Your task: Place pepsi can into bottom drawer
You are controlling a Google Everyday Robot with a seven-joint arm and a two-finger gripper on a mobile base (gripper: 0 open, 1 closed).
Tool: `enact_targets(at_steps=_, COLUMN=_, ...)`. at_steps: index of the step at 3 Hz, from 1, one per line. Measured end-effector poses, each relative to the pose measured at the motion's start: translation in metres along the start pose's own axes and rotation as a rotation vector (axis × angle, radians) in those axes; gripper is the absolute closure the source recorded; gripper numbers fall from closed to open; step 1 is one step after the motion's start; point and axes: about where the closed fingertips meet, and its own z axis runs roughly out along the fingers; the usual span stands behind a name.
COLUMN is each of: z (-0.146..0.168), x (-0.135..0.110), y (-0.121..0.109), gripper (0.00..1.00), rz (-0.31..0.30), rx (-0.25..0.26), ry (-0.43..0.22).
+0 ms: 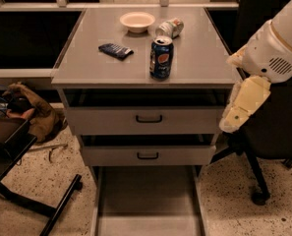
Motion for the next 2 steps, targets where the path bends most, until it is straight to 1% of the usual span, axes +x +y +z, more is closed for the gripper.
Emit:
enact_targets(at_steps=1, z=0.005, x=-0.003, y=-0.005, gripper=0.00, rz=-0.004, rx=0.002, ry=-0.020)
enact_targets(at_steps=2, z=0.015, x=-0.009, y=-0.015, gripper=0.00, rz=-0.013, rx=0.008, ry=-0.078)
